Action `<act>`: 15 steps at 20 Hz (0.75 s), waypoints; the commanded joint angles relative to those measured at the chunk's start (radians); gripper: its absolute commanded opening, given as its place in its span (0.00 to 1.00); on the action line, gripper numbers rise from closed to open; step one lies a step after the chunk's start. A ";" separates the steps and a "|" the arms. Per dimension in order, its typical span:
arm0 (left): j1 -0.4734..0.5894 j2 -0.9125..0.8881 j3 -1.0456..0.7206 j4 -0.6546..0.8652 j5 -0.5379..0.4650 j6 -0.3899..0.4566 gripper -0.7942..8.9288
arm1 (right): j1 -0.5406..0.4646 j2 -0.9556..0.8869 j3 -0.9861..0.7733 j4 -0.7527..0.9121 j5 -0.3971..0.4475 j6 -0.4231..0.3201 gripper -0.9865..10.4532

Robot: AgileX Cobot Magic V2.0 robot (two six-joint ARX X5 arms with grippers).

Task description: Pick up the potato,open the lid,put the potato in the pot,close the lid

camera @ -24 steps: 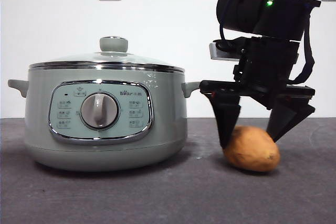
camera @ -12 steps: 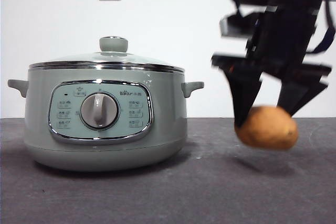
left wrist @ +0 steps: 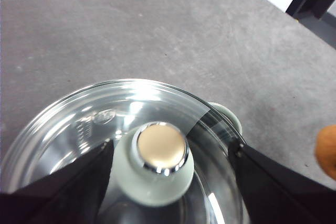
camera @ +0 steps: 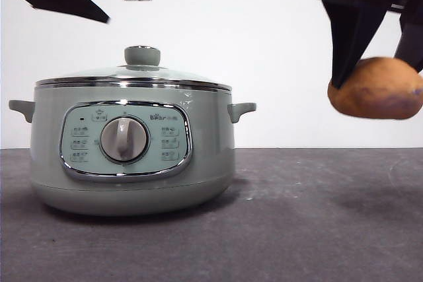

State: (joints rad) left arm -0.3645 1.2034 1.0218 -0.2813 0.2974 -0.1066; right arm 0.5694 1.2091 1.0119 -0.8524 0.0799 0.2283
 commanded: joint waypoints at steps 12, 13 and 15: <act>-0.102 0.203 0.019 0.066 -0.192 0.034 0.46 | 0.001 -0.036 0.001 -0.025 0.005 0.010 0.09; -0.102 0.203 0.019 0.064 -0.192 0.034 0.38 | 0.001 -0.036 0.001 -0.025 0.005 0.010 0.09; -0.101 0.203 0.019 0.064 -0.192 0.038 0.14 | 0.001 -0.036 0.001 -0.024 0.005 0.010 0.09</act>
State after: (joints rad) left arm -0.4637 1.4021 1.0416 -0.2115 0.1062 -0.0719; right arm 0.5694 1.1767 1.0119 -0.8795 0.0818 0.2283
